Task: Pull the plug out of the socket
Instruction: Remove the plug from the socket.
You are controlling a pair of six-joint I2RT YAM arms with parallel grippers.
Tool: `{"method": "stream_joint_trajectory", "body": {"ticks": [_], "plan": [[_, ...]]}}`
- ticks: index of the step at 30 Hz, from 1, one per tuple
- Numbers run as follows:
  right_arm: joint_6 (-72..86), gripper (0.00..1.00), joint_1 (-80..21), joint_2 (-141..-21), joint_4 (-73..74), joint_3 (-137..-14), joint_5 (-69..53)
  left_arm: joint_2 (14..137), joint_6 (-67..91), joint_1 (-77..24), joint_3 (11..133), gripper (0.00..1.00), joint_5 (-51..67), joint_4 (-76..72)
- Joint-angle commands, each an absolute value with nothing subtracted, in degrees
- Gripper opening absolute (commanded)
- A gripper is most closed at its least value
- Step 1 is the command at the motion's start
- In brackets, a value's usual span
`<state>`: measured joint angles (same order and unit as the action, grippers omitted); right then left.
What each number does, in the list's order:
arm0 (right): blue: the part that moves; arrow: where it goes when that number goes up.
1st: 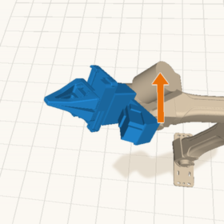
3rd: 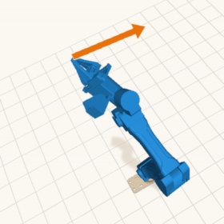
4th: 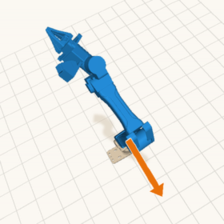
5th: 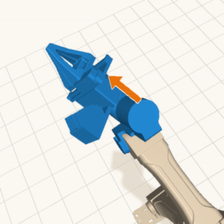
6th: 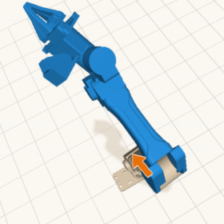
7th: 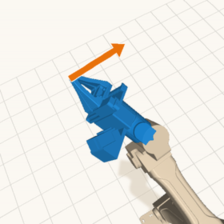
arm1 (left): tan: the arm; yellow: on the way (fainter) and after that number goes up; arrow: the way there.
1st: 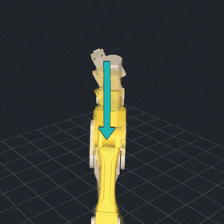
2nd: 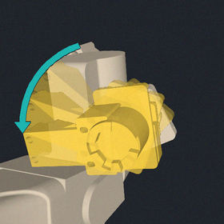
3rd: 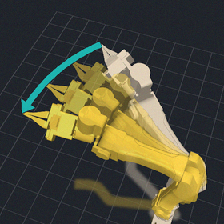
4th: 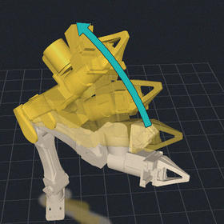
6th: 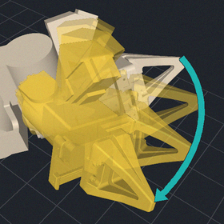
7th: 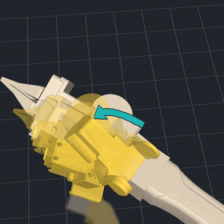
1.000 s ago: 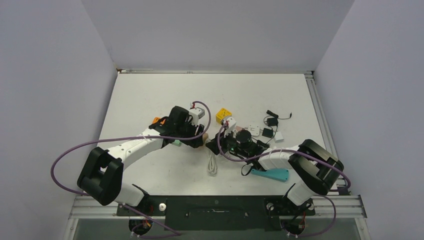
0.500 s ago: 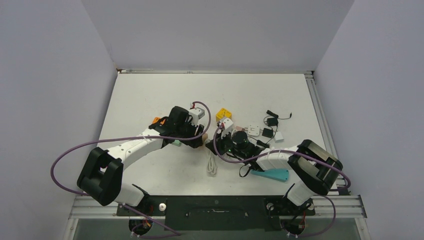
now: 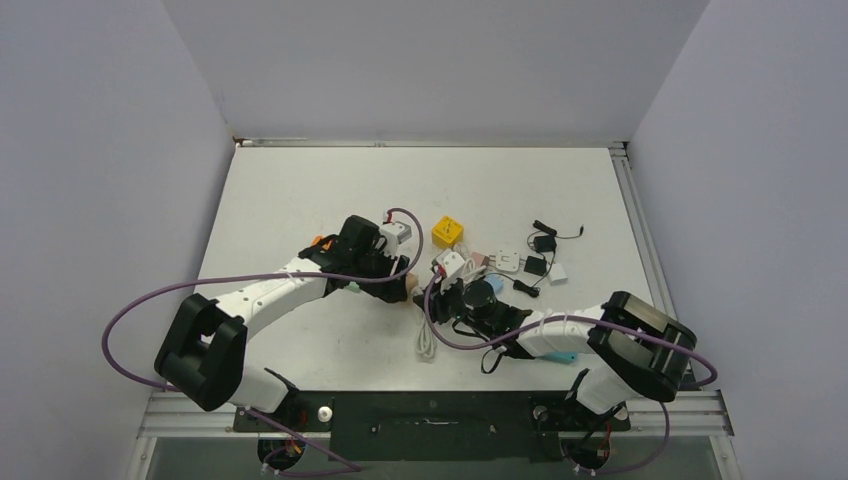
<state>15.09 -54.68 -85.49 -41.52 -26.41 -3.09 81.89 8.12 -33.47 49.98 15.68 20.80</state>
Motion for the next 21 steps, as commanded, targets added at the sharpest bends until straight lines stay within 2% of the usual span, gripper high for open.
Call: {"method": "stream_joint_trajectory", "body": {"ticks": [1, 6, 12, 15, 21], "plan": [[12.63, 0.05, -58.03, -81.39, -48.56, -26.32, -3.46, 83.06, 9.47, -32.13, 52.26, 0.0, 10.11, 18.62], [15.26, 0.05, -56.9, -81.78, -48.72, -26.26, -3.77, 83.11, 8.88, -31.99, 52.19, 0.0, 12.13, 17.75], [25.71, 0.05, -44.62, -85.22, -58.47, -23.87, -22.23, 80.73, 6.99, -33.16, 50.62, 0.0, 17.46, 14.4], [27.85, 0.05, -42.01, -87.56, -61.64, -24.07, -27.68, 80.03, 6.62, -33.46, 50.1, 0.0, 18.97, 13.35], [24.78, 0.05, -44.44, -86.56, -58.42, -24.55, -23.47, 80.78, 7.41, -33.37, 50.63, 0.0, 16.44, 14.65]]}}
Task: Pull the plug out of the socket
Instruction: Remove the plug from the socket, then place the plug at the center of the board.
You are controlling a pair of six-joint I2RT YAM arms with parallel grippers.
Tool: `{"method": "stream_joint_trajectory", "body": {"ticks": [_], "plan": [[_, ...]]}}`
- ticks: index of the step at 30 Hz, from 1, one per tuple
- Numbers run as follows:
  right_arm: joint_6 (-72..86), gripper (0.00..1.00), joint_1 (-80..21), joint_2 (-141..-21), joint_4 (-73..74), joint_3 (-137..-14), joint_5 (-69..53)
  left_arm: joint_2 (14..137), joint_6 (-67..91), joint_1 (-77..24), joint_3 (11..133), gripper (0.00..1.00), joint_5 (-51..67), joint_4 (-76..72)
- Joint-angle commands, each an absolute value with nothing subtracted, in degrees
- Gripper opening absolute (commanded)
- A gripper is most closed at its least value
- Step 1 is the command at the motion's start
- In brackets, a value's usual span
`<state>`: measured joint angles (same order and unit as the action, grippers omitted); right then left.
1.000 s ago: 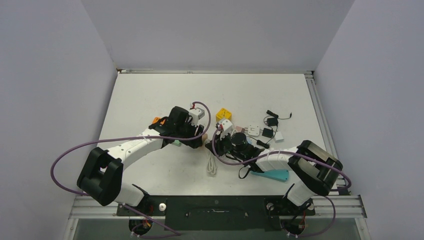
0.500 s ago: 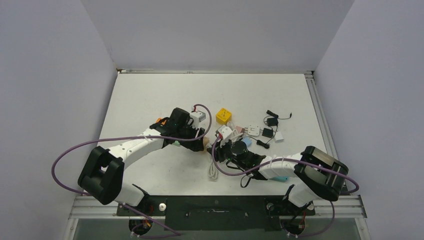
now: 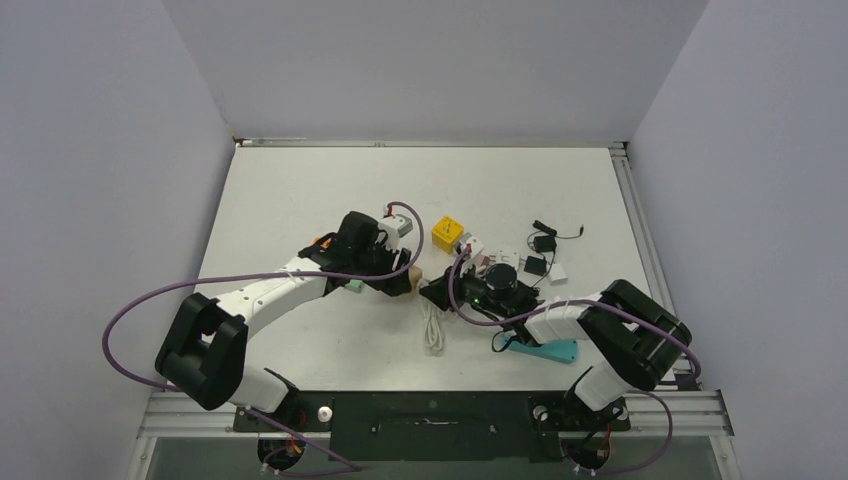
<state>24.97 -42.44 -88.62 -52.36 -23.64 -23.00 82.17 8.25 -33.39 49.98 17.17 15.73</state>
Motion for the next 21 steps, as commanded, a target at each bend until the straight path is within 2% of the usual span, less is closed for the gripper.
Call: {"method": "stream_joint_trajectory", "body": {"ticks": [1, 7, 10, 15, 21], "plan": [[23.1, 0.05, -45.78, -85.54, -56.38, -24.7, -20.74, 81.11, 7.69, -33.21, 50.91, 0.0, 15.7, 15.28], [12.31, 0.05, -57.79, -80.92, -47.99, -25.89, -1.14, 83.42, 9.63, -31.48, 52.08, 0.0, 13.51, 17.66], [9.62, 0.05, -61.32, -80.96, -46.73, -26.7, 4.14, 84.15, 10.01, -31.04, 52.29, 0.0, 12.81, 18.09], [12.29, 0.05, -60.29, -81.19, -47.8, -26.38, 2.31, 84.36, 9.87, -30.94, 52.38, 0.0, 12.62, 18.06], [17.46, 0.05, -53.11, -79.57, -51.8, -23.33, -5.04, 83.09, 9.49, -31.09, 51.6, 0.0, 14.47, 16.35]]}}
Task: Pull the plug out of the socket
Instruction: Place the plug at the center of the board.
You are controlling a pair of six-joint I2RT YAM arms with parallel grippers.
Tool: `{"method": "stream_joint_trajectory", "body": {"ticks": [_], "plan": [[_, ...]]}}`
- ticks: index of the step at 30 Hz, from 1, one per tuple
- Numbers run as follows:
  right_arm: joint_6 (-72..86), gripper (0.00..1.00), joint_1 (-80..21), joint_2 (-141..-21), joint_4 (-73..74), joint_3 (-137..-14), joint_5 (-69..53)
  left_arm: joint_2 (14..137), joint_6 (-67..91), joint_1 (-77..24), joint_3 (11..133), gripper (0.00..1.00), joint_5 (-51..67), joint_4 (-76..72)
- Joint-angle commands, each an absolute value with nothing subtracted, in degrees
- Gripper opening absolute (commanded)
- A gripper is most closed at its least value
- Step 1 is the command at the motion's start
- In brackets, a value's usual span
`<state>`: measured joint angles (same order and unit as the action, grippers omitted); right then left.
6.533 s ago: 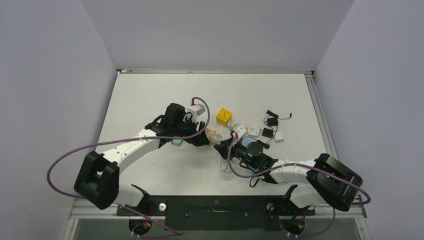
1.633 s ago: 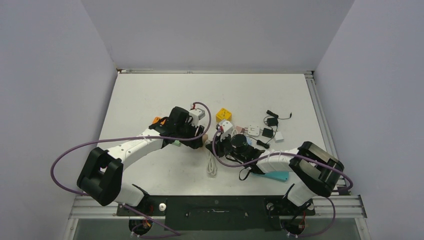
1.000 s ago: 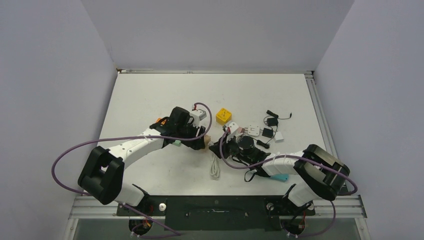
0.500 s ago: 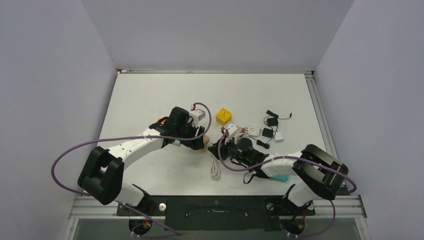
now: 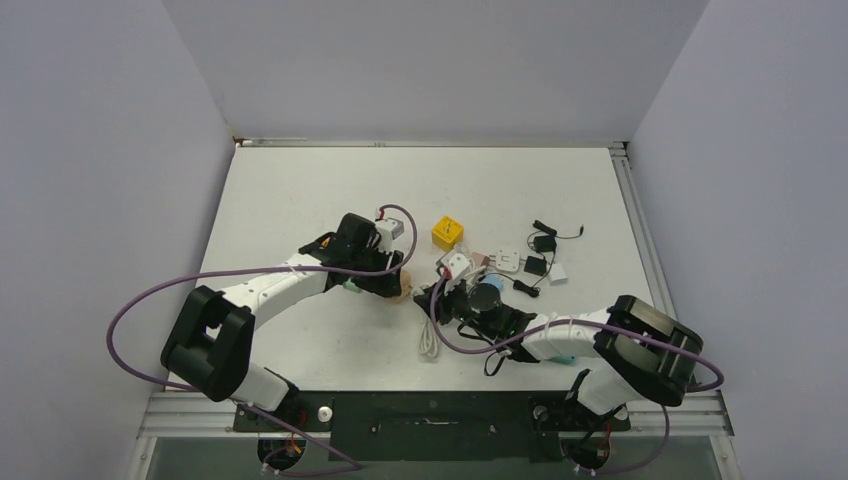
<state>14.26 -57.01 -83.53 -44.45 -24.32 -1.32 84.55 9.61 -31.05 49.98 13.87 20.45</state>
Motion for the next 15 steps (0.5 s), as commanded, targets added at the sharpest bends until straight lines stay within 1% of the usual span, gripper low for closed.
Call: {"method": "stream_joint_trajectory", "body": {"ticks": [1, 4, 6, 9, 13, 14, 15], "plan": [[17.44, 0.05, -52.56, -79.02, -51.5, -23.11, -4.73, 82.92, 9.49, -31.03, 51.57, 0.0, 14.42, 16.3], [17.06, 0.05, -51.65, -77.27, -48.85, -22.86, -0.62, 82.17, 10.04, -30.33, 51.62, 0.0, 14.75, 15.48], [17.6, 0.05, -50.87, -76.86, -46.6, -22.92, 4.22, 82.11, 11.29, -29.47, 52.27, 0.0, 14.89, 13.84], [18.6, 0.06, -48.62, -77.32, -44.12, -23.47, 5.98, 83.97, 13.45, -29.01, 55.1, 0.0, 15.76, 10.31], [19.56, 0.14, -47.1, -78.81, -41.01, -24.78, 7.46, 90.55, 14.88, -29.0, 60.28, 0.0, 17.35, 7.25], [19.86, 0.17, -46.76, -79.24, -40.7, -24.99, 7.59, 92.34, 14.45, -28.93, 61.61, 0.0, 17.11, 7.21], [20.07, 0.22, -46.55, -79.47, -40.47, -25.1, 7.76, 94.0, 13.95, -28.92, 63.04, 0.0, 16.89, 7.28]]}}
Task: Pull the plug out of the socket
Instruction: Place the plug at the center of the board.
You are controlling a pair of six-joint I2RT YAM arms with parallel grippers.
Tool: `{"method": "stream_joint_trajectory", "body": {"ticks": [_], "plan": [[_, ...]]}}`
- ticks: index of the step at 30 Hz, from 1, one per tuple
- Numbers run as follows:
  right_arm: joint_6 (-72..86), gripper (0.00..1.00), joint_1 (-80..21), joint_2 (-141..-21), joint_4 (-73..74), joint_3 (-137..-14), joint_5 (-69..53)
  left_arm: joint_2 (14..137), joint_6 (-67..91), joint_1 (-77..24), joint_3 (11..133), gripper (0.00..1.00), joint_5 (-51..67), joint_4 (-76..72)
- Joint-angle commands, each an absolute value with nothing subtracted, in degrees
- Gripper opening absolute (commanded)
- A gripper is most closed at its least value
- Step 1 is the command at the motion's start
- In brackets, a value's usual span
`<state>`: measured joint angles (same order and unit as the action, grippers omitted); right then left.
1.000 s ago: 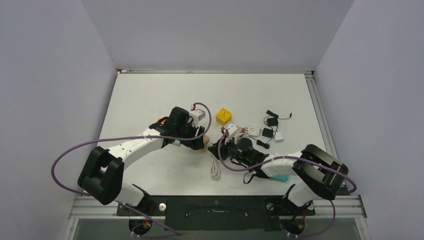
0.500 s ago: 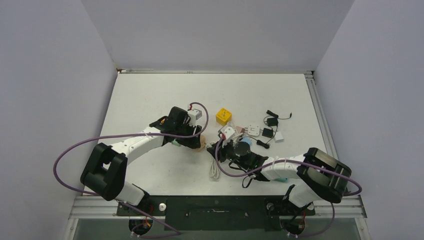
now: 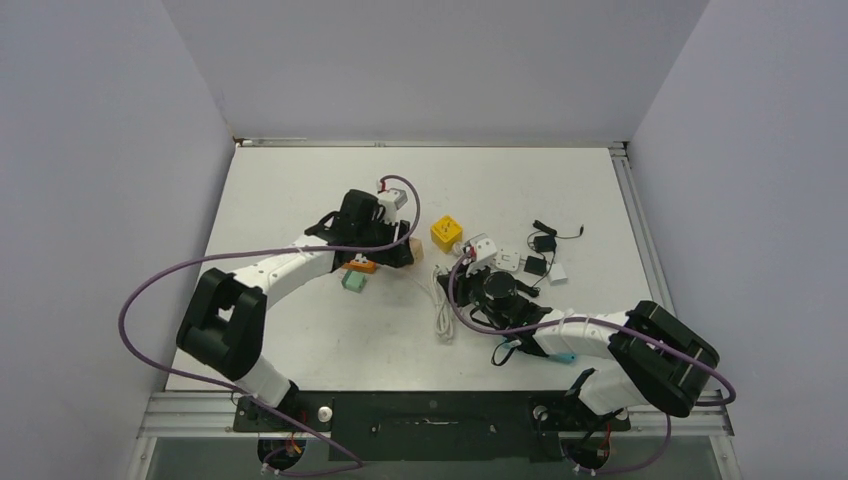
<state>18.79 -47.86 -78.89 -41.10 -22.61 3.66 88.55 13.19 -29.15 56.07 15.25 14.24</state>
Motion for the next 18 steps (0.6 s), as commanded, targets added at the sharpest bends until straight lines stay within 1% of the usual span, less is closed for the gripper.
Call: {"method": "stream_joint_trajectory", "body": {"ticks": [1, 5, 6, 7, 10, 12, 15, 18], "plan": [[20.3, 0.29, -46.22, -79.73, -40.34, -25.13, 7.97, 95.82, 13.63, -28.84, 64.13, 0.0, 16.3, 7.24], [20.95, 0.44, -45.45, -79.98, -40.26, -24.98, 8.2, 99.61, 13.86, -28.33, 65.85, 0.0, 15.38, 5.86], [21.1, 0.5, -45.28, -79.9, -40.27, -24.9, 8.39, 100.31, 13.82, -28.24, 66.17, 0.0, 15.23, 6.03], [21.17, 0.53, -45.2, -79.87, -40.26, -24.88, 8.53, 100.85, 13.68, -28.17, 66.49, 0.01, 15.02, 6.44], [21.32, 0.6, -44.83, -79.22, -40.34, -24.46, 9.06, 101.49, 13.54, -28.13, 66.24, 0.04, 13.83, 6.68], [21.26, 0.65, -44.7, -78.43, -40.5, -23.99, 9.48, 101.8, 13.62, -28.13, 66.2, 0.09, 13.28, 6.78], [20.92, 0.73, -44.38, -76.99, -40.48, -23.19, 10.24, 102.4, 14.05, -28.13, 66.2, 0.24, 12.93, 7.11], [20.49, 0.8, -44.0, -74.7, -39.9, -22.54, 11.63, 102.65, 14.61, -28.13, 66.04, 0.51, 12.56, 6.82]]}}
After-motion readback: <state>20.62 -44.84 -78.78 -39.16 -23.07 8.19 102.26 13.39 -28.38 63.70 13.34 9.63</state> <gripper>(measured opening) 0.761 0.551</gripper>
